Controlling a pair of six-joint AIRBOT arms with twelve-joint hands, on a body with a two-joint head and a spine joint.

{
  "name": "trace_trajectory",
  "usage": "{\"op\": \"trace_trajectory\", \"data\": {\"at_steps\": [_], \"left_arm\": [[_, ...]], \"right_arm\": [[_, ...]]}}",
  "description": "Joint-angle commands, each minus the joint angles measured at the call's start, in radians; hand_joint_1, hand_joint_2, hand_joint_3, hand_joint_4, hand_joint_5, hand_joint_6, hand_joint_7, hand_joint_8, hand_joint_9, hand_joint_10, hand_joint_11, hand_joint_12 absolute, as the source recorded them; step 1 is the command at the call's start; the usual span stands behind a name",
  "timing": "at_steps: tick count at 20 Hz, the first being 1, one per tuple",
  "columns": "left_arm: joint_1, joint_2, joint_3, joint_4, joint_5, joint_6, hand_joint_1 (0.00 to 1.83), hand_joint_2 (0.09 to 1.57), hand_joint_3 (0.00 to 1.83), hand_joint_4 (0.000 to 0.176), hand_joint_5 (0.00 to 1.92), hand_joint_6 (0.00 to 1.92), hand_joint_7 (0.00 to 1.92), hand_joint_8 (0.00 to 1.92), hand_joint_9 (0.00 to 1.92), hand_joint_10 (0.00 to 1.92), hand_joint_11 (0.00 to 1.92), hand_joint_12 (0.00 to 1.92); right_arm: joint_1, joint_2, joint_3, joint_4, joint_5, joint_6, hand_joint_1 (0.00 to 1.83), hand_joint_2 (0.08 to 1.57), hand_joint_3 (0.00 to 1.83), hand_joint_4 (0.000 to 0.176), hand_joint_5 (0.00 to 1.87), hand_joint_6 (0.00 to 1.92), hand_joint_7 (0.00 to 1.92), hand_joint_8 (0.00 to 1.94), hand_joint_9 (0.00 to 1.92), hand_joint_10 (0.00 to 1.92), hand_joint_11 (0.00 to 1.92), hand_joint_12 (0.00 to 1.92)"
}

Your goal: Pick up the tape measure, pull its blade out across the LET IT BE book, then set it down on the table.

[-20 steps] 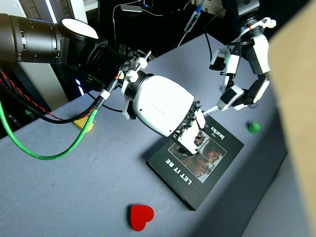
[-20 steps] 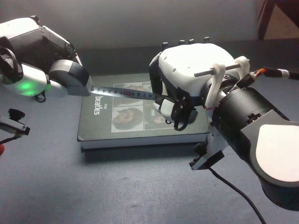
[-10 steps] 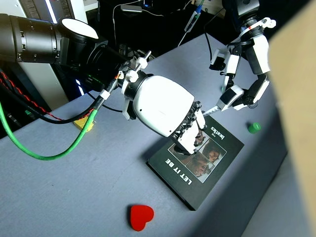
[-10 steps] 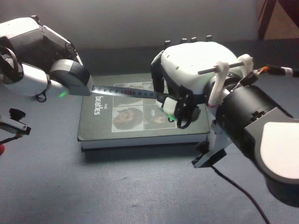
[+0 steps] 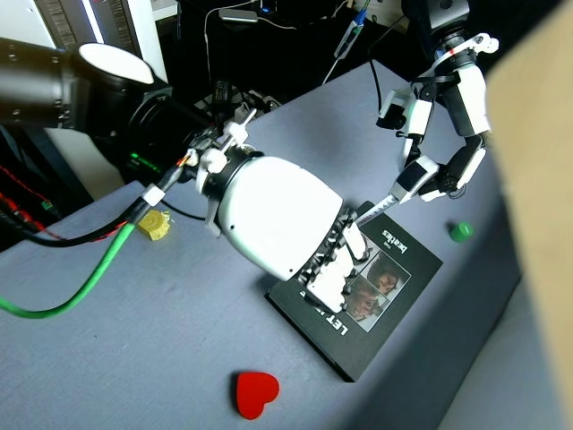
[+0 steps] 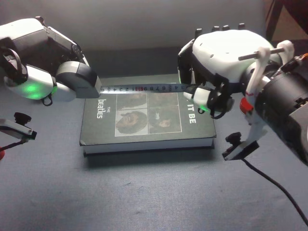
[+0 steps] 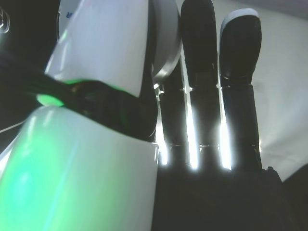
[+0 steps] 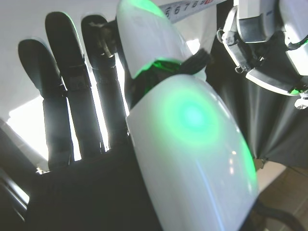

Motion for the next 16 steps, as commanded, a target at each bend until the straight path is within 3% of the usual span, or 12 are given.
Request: {"op": "trace_trajectory", "data": {"at_steps": [1, 12, 14, 16], "left_arm": [[-0.008, 0.005, 0.008, 0.018, -0.084, 0.007, 1.50, 1.06, 0.00, 0.000, 0.95, 0.88, 1.20, 0.43, 1.06, 0.89, 0.92, 1.41], [-0.016, -0.001, 0.015, 0.018, -0.081, 0.007, 1.50, 1.05, 0.00, 0.000, 0.97, 0.86, 1.22, 0.38, 1.08, 0.85, 0.93, 1.38], [-0.016, -0.003, 0.018, 0.018, -0.080, 0.007, 1.50, 1.05, 0.00, 0.000, 0.97, 0.86, 1.22, 0.38, 1.08, 0.85, 0.94, 1.38], [-0.016, -0.003, 0.018, 0.018, -0.080, 0.007, 1.50, 1.05, 0.00, 0.000, 0.97, 0.86, 1.22, 0.38, 1.08, 0.85, 0.94, 1.38]], "right_arm": [[0.002, 0.022, 0.004, -0.076, -0.069, -0.008, 1.18, 1.19, 0.00, 0.011, 0.79, 1.26, 0.91, 1.14, 0.77, 0.89, 0.56, 1.42], [-0.017, 0.095, 0.048, -0.093, -0.008, 0.014, 1.18, 1.19, 0.00, 0.014, 0.80, 1.25, 0.90, 1.15, 0.76, 0.87, 0.56, 1.41], [-0.021, 0.116, 0.071, -0.102, 0.015, 0.030, 1.18, 1.19, 0.00, 0.002, 0.79, 1.25, 0.92, 1.15, 0.77, 0.88, 0.55, 1.41], [-0.024, 0.120, 0.079, -0.102, 0.020, 0.031, 1.18, 1.19, 0.00, 0.002, 0.79, 1.25, 0.92, 1.15, 0.77, 0.88, 0.55, 1.41]]}}
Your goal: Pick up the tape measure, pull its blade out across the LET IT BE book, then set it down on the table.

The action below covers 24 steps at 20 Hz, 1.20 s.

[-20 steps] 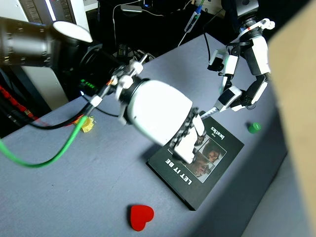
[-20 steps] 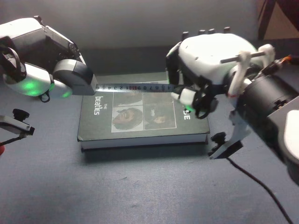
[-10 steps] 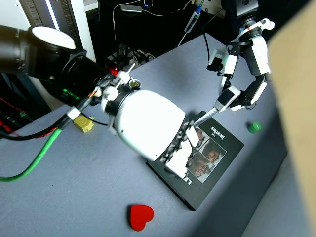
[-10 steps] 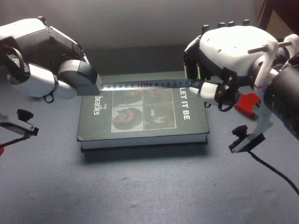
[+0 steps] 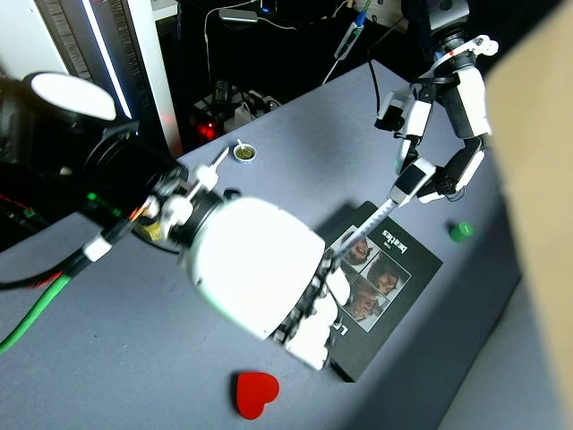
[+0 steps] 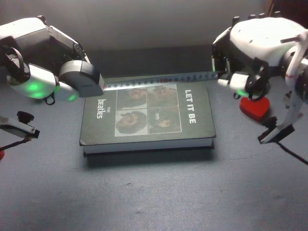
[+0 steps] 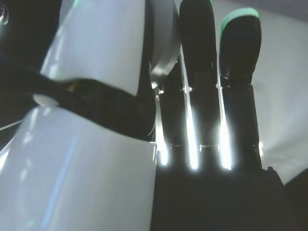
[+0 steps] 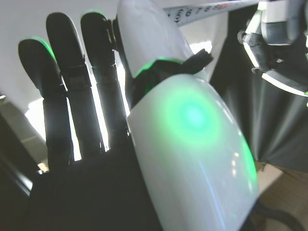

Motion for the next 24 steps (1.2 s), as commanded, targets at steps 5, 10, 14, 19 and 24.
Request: {"op": "trace_trajectory", "data": {"at_steps": [5, 10, 14, 19, 24], "left_arm": [[-0.014, 0.007, 0.011, 0.021, -0.079, 0.010, 1.50, 1.05, 0.00, 0.000, 0.97, 0.85, 1.25, 0.32, 1.08, 0.84, 0.95, 1.37], [-0.015, 0.005, 0.014, 0.022, -0.077, 0.010, 1.50, 1.05, 0.00, 0.000, 0.97, 0.85, 1.26, 0.31, 1.08, 0.85, 0.94, 1.37], [-0.016, 0.003, 0.016, 0.022, -0.076, 0.010, 1.50, 1.05, 0.00, 0.000, 0.97, 0.85, 1.26, 0.32, 1.07, 0.85, 0.95, 1.36], [-0.016, 0.002, 0.017, 0.023, -0.074, 0.010, 1.50, 1.05, 0.00, 0.000, 0.97, 0.85, 1.26, 0.32, 1.06, 0.87, 0.95, 1.36], [-0.016, 0.002, 0.015, 0.023, -0.073, 0.010, 1.50, 1.05, 0.00, 0.000, 0.97, 0.85, 1.26, 0.32, 1.07, 0.86, 0.96, 1.36]], "right_arm": [[-0.008, 0.037, 0.041, -0.062, -0.062, -0.002, 1.18, 1.19, 0.00, 0.019, 0.80, 1.27, 0.89, 1.14, 0.76, 0.87, 0.55, 1.41], [-0.016, 0.055, 0.079, -0.062, -0.046, 0.006, 1.18, 1.19, 0.00, 0.018, 0.80, 1.26, 0.90, 1.14, 0.76, 0.87, 0.56, 1.41], [-0.025, 0.068, 0.108, -0.062, -0.033, 0.012, 1.18, 1.19, 0.00, 0.011, 0.79, 1.27, 0.91, 1.14, 0.76, 0.87, 0.56, 1.41], [-0.025, 0.077, 0.142, -0.067, -0.024, 0.013, 1.17, 1.19, 0.00, 0.022, 0.81, 1.28, 0.88, 1.15, 0.76, 0.87, 0.56, 1.41], [-0.025, 0.086, 0.174, -0.095, -0.019, 0.014, 1.18, 1.19, 0.00, 0.014, 0.80, 1.27, 0.91, 1.13, 0.77, 0.87, 0.58, 1.40]]}}
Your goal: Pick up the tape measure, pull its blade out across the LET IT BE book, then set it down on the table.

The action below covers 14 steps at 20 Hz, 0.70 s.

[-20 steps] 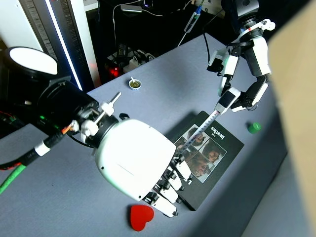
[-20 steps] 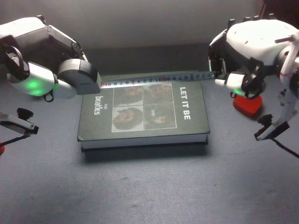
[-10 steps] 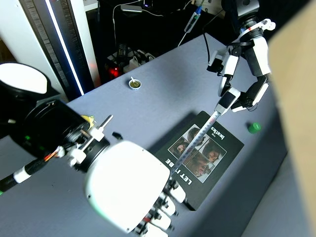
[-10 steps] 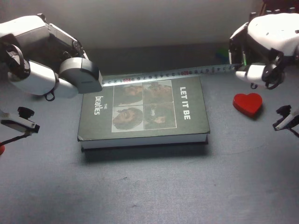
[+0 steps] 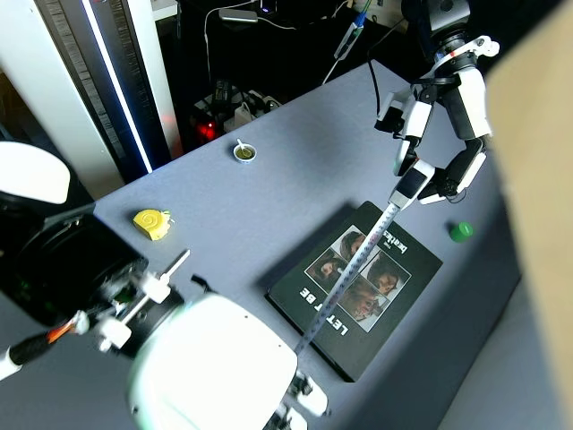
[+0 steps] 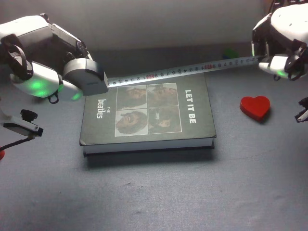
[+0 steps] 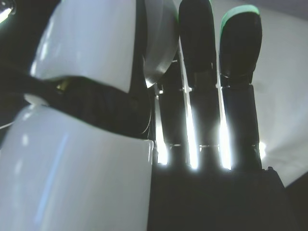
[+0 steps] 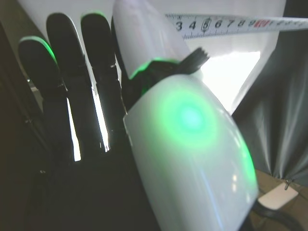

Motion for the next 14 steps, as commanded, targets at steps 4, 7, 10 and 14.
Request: {"op": "trace_trajectory", "data": {"at_steps": [4, 7, 10, 14], "left_arm": [[-0.010, 0.009, 0.009, 0.024, -0.072, 0.011, 1.50, 1.05, 0.00, 0.000, 0.97, 0.85, 1.25, 0.33, 1.08, 0.85, 0.95, 1.36], [-0.010, 0.009, 0.008, 0.028, -0.069, 0.011, 1.50, 1.05, 0.00, 0.000, 0.97, 0.85, 1.25, 0.33, 1.08, 0.84, 0.94, 1.37], [-0.010, 0.009, 0.007, 0.030, -0.069, 0.011, 1.50, 1.05, 0.00, 0.000, 0.97, 0.85, 1.24, 0.34, 1.08, 0.84, 0.95, 1.36], [-0.008, 0.010, 0.009, 0.032, -0.069, 0.011, 1.50, 1.05, 0.00, 0.000, 0.96, 0.86, 1.24, 0.33, 1.08, 0.85, 0.95, 1.37]], "right_arm": [[-0.005, 0.025, 0.017, -0.062, -0.131, -0.005, 1.18, 1.19, 0.00, 0.009, 0.78, 1.28, 0.90, 1.15, 0.77, 0.87, 0.55, 1.40], [-0.008, 0.024, 0.014, -0.065, -0.128, -0.005, 1.18, 1.18, 0.00, 0.022, 0.82, 1.25, 0.90, 1.13, 0.77, 0.86, 0.56, 1.39], [-0.015, 0.024, 0.015, -0.066, -0.127, -0.005, 1.18, 1.18, 0.00, 0.013, 0.80, 1.25, 0.91, 1.13, 0.77, 0.86, 0.55, 1.39], [-0.028, 0.022, 0.032, -0.074, -0.125, -0.007, 1.18, 1.18, 0.00, 0.011, 0.80, 1.25, 0.92, 1.13, 0.77, 0.86, 0.55, 1.39]]}}
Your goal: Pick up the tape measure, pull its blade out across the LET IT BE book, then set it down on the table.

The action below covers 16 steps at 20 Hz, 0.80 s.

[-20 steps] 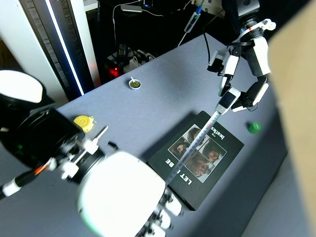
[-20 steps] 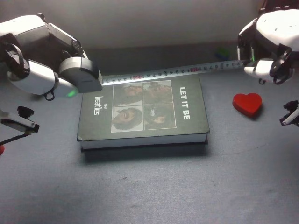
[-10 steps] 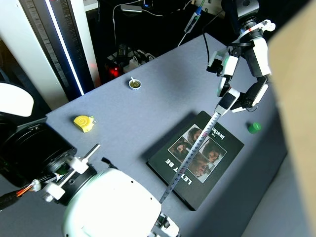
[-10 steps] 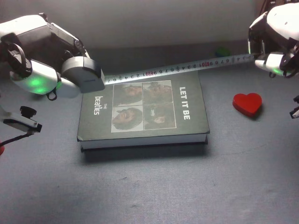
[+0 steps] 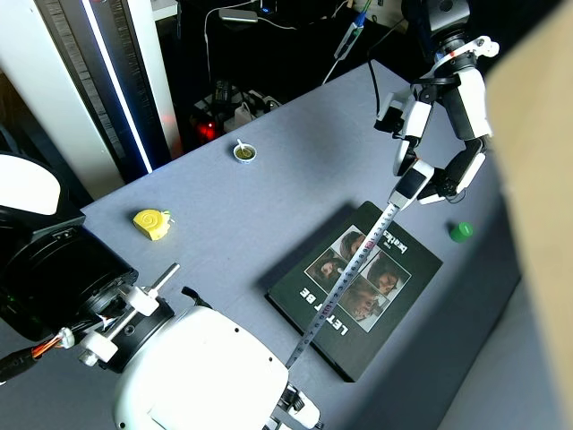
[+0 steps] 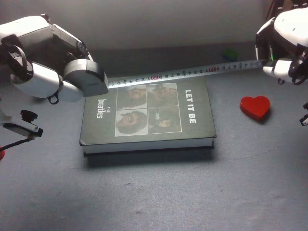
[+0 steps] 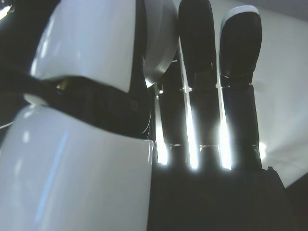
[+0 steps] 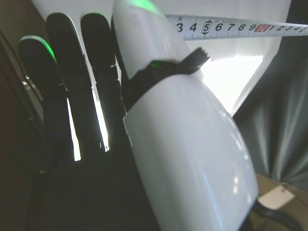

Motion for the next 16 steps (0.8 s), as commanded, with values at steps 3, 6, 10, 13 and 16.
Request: {"op": "trace_trajectory", "data": {"at_steps": [3, 6, 10, 13, 16], "left_arm": [[-0.008, 0.010, 0.010, 0.026, -0.074, 0.011, 1.50, 1.05, 0.00, 0.000, 0.96, 0.87, 1.25, 0.33, 1.08, 0.85, 0.94, 1.37], [-0.008, 0.010, 0.010, 0.026, -0.073, 0.011, 1.50, 1.05, 0.00, 0.000, 0.96, 0.86, 1.25, 0.33, 1.06, 0.88, 0.94, 1.37], [-0.007, 0.011, 0.010, 0.030, -0.063, 0.011, 1.50, 1.05, 0.00, 0.000, 0.98, 0.87, 1.27, 0.29, 1.06, 0.87, 0.92, 1.38], [-0.006, 0.014, 0.017, 0.033, -0.040, 0.003, 1.50, 1.05, 0.00, 0.000, 0.97, 0.87, 1.22, 0.39, 1.07, 0.86, 0.93, 1.38], [-0.005, 0.015, 0.049, 0.050, 0.021, -0.007, 1.50, 1.05, 0.00, 0.000, 0.96, 0.87, 1.22, 0.38, 1.06, 0.88, 0.94, 1.37]], "right_arm": [[0.003, 0.021, 0.016, -0.057, -0.143, -0.020, 1.16, 1.22, 0.00, 0.000, 0.71, 1.38, 0.87, 1.18, 0.73, 0.79, 0.50, 1.39], [0.006, 0.019, 0.004, -0.061, -0.144, -0.020, 0.88, 1.20, 0.00, 0.000, 0.63, 0.33, 0.75, 0.14, 0.59, 0.32, 0.23, 1.21], [0.004, 0.016, -0.013, -0.064, -0.143, -0.019, 0.41, 1.13, 0.00, 0.000, 0.24, 0.00, 0.28, 0.00, 0.27, 0.00, 0.00, 0.93], [-0.011, 0.003, -0.023, -0.068, -0.136, -0.022, 0.01, 1.02, 0.00, 0.000, 0.00, 0.00, 0.01, 0.00, 0.00, 0.00, 0.00, 0.31], [-0.034, 0.009, -0.062, -0.069, -0.104, -0.024, 0.00, 0.95, 0.00, 0.000, 0.00, 0.00, 0.00, 0.00, 0.00, 0.00, 0.00, 0.23]]}}
